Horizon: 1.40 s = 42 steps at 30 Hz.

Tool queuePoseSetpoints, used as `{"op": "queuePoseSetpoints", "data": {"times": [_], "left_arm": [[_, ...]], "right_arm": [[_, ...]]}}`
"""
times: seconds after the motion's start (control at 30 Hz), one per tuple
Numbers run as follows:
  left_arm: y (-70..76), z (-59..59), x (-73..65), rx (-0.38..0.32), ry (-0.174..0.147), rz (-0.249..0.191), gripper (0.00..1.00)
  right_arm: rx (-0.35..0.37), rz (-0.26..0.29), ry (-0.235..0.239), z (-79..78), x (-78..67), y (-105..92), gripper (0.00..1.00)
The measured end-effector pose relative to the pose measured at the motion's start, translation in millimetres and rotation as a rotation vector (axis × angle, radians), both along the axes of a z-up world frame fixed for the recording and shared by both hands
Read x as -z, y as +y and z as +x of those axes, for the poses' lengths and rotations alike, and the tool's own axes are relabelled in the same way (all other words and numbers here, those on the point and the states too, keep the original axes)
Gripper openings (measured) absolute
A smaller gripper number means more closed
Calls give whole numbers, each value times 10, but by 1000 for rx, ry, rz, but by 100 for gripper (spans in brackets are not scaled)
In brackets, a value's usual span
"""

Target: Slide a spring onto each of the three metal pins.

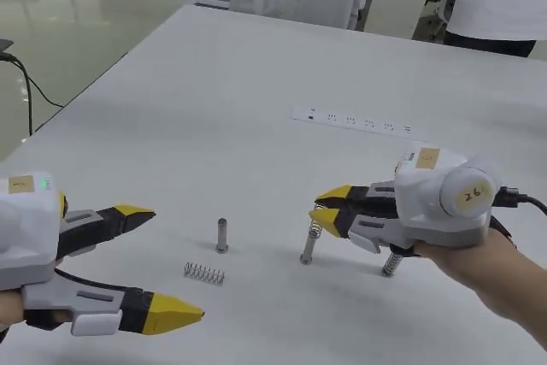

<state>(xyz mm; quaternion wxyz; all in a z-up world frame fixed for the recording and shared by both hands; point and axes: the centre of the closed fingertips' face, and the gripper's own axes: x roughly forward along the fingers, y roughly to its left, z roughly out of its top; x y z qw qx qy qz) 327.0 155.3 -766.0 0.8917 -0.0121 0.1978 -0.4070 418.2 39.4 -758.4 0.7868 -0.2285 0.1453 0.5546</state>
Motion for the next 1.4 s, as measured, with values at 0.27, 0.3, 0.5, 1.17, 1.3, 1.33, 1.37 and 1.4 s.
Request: {"op": "queuePoseSetpoints", "data": {"times": [0.27, 0.3, 0.5, 1.17, 1.3, 1.33, 1.37, 1.4], "left_arm": [[5, -8, 8, -2, 3, -1, 95], [5, -7, 9, -2, 4, -1, 95], [0, -11, 21, 1, 7, 1, 95], [-40, 3, 18, -4, 3, -11, 94], [-47, 4, 19, -4, 3, -12, 94], [-46, 4, 18, -4, 3, -12, 94], [-46, 3, 18, -4, 3, -13, 94], [-44, 2, 21, -4, 4, -11, 94]], "right_arm": [[3, 1, 9, 9, 34, 7, 7], [3, -1, 9, 9, 41, 11, 7], [3, -11, 15, 11, 103, 18, 7], [55, -34, 77, 0, 494, 29, 7], [33, -61, 45, -41, 549, 19, 7], [44, -63, 58, -38, 550, 11, 7], [42, -70, 52, -30, 547, 6, 7], [37, -74, 44, -35, 544, 3, 7]]}}
